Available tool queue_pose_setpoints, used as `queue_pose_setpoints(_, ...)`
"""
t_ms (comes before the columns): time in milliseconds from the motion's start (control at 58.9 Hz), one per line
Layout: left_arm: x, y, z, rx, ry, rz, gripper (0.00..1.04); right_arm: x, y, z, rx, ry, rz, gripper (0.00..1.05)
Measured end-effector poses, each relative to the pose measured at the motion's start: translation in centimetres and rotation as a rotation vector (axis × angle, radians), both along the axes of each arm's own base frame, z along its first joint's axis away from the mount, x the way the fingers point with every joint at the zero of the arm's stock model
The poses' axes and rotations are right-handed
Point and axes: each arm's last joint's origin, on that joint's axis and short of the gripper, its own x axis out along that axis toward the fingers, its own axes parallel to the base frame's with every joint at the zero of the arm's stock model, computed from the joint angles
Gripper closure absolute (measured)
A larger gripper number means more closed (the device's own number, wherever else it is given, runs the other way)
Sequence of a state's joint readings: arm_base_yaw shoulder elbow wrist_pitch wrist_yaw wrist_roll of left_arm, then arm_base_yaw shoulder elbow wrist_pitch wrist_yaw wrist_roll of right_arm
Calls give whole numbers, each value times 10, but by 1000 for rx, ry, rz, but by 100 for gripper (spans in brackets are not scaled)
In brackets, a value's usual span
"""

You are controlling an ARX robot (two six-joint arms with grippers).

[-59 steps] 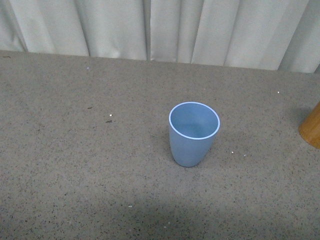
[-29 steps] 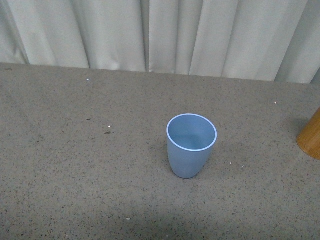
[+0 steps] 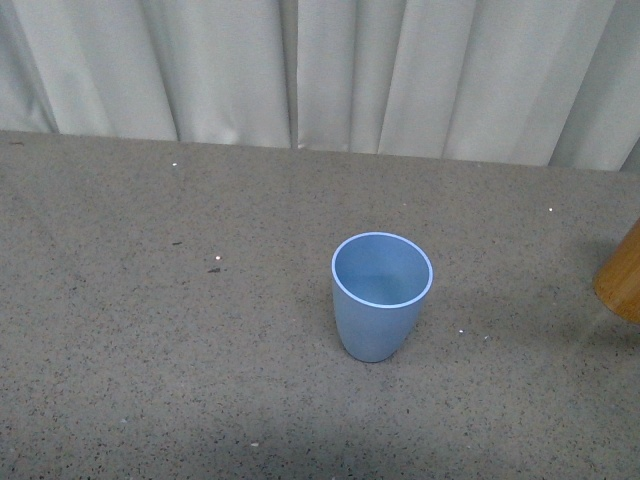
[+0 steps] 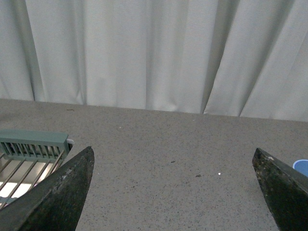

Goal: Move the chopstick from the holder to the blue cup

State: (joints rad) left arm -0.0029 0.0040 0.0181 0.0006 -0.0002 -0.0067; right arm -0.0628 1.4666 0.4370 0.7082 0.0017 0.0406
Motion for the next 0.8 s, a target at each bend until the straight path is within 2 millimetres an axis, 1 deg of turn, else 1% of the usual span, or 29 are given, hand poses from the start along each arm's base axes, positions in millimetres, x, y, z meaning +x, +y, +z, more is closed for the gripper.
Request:
queue_pose_setpoints(34,0,0,0,0,0,0,7,6,-3,5,5,-3,-14,9)
queue_pose_setpoints(51,0,0,0,0,0,0,7,11,-5,11,9,-9,-28,9)
queue_pose_setpoints(187,0,0,0,0,0,0,7,28,-15,31,46,4,-75,9)
queue_pose_setpoints(272,0,0,0,0,0,0,7,38,-20,36,74,58,-96,9)
queue_pose_setpoints(408,0,0,0,0,0,0,7,47,-24,35,81,119,-102,9)
queue_pose_setpoints(577,0,0,0,0,0,0,7,57,-27,33,102,147,-95,9)
queue_pose_setpoints(798,0,0,0,0,0,1,7,69,-33,18,96,183,-99,9)
